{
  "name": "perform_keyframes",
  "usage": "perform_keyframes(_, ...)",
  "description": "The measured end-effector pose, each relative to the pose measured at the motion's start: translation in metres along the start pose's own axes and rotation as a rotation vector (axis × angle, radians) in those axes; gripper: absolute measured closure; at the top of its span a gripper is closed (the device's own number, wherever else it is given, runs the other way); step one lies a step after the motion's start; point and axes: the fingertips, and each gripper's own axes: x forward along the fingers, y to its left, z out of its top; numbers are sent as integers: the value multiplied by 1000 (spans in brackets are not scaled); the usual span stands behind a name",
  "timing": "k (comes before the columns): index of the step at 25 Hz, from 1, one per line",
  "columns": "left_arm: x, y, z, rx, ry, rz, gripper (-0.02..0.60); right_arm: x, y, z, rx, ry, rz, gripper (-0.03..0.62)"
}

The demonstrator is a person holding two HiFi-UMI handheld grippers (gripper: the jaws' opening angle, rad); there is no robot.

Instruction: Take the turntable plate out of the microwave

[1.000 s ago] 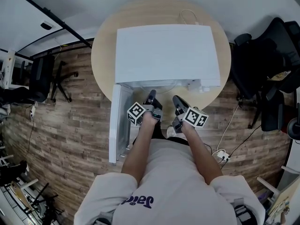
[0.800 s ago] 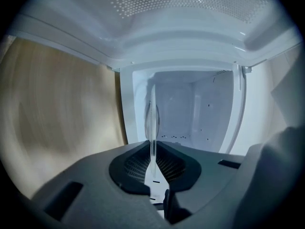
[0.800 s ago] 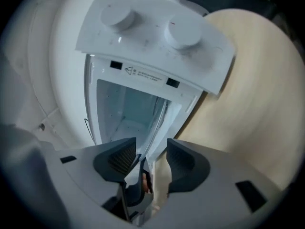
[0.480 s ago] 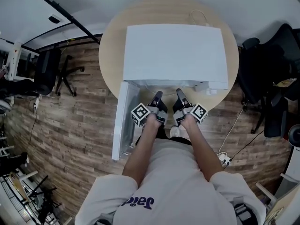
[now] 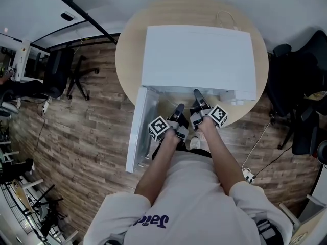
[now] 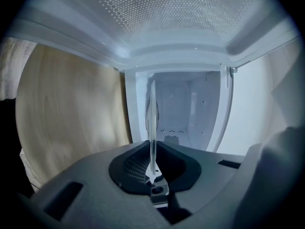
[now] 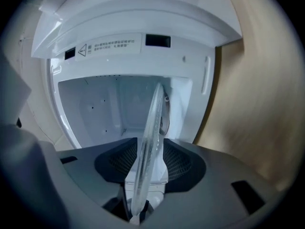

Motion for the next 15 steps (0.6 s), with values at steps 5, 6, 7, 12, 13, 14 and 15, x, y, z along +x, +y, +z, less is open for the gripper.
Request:
perform_keyframes(5, -4, 2, -4, 18, 20, 7, 546, 10, 4, -2, 27, 20, -4, 516)
perform_keyframes(6, -5, 4, -4, 21, 20, 16, 546, 10, 2, -4, 32, 32, -13, 539)
perform_keyframes(7, -6, 7, -4, 23, 18, 26, 546, 9, 0, -5, 40, 46, -22, 551)
perform_keyframes(12, -8, 14, -5, 34, 24, 43, 546, 5, 1, -10, 52, 89, -27, 562)
perform_keyframes(13, -9, 13, -6, 47, 28, 30, 546, 3, -1, -9, 53, 93, -35, 562)
perform_keyframes(14, -8, 10, -7, 59, 28, 10, 546, 1, -2, -8, 55, 94, -41, 562)
perform_keyframes(15, -7, 7, -6, 68, 24, -16, 521, -1, -4, -8, 56, 95, -47, 562)
